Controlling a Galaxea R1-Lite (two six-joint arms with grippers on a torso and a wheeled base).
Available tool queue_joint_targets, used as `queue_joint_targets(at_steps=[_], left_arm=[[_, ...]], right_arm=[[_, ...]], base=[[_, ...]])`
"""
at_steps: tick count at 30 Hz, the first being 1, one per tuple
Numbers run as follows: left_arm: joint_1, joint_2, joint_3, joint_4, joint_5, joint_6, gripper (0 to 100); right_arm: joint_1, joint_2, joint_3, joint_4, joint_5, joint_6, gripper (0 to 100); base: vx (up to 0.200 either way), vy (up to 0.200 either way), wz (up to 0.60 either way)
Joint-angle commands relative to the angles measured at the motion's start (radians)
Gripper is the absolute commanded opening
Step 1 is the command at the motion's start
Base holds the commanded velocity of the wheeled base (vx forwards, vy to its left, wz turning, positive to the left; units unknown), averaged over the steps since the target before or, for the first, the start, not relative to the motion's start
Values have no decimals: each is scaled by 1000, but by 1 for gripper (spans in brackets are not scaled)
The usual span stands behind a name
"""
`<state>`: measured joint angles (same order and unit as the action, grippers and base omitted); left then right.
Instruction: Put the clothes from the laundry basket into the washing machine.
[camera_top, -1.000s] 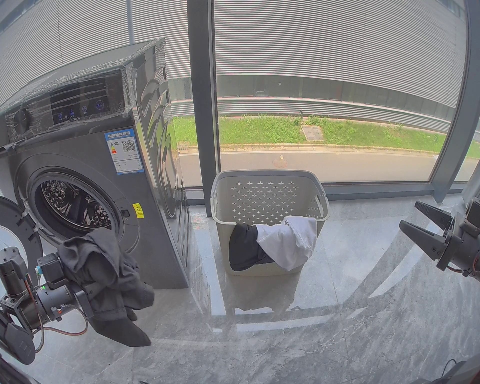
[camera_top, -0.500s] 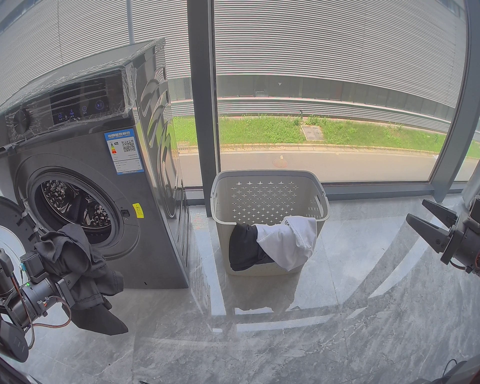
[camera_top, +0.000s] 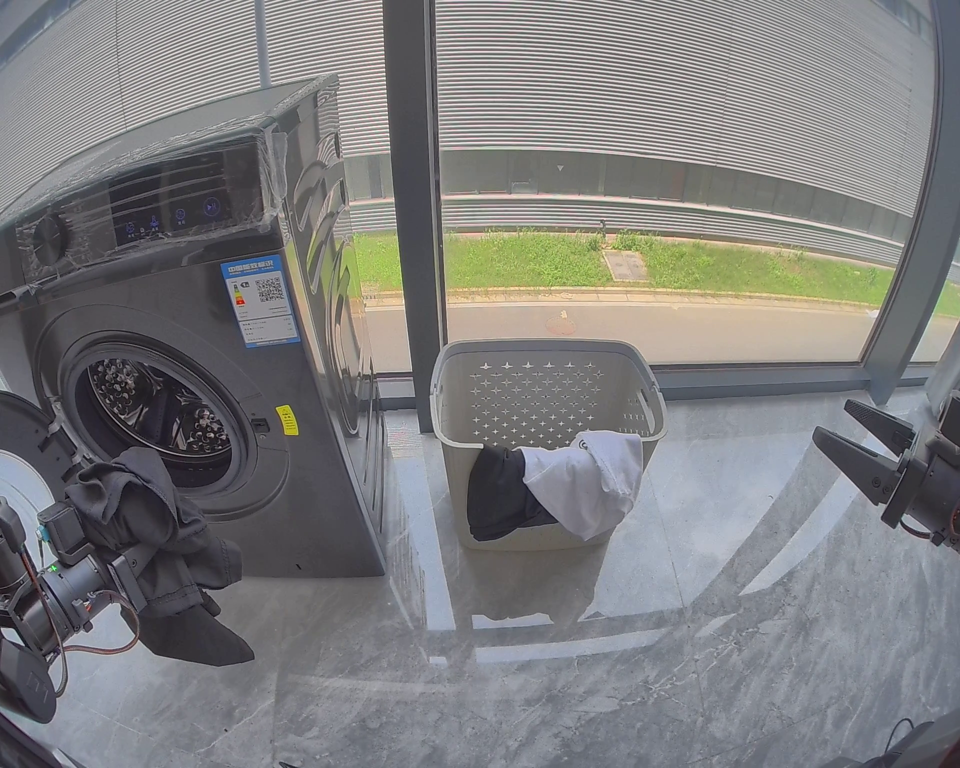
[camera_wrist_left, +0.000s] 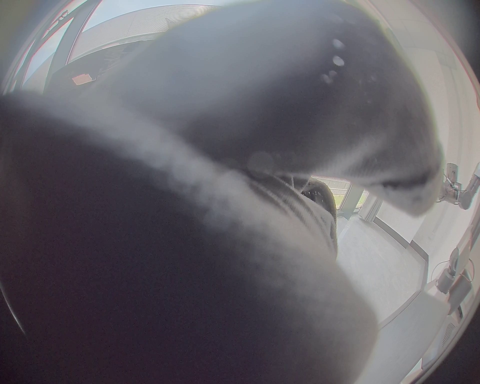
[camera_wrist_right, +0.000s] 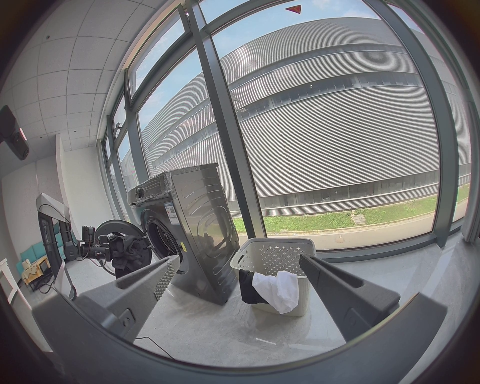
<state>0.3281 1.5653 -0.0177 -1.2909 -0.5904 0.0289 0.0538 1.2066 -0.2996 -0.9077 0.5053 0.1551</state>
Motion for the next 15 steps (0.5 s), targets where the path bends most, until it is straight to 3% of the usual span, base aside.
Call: queue_joint_targets(at_steps=[1,9,15], left_arm=[[3,4,5,-2,1,2,0],[3,5,4,-1,1,0,0],[3,5,5,-1,1,0,0]], right_arm=[[1,7,-3,0,1,0,100],[9,24,-10,0,1,0,100],[44,87,-78,0,5,-3,100]], base=[[0,200,0],[0,200,0],[0,200,0]])
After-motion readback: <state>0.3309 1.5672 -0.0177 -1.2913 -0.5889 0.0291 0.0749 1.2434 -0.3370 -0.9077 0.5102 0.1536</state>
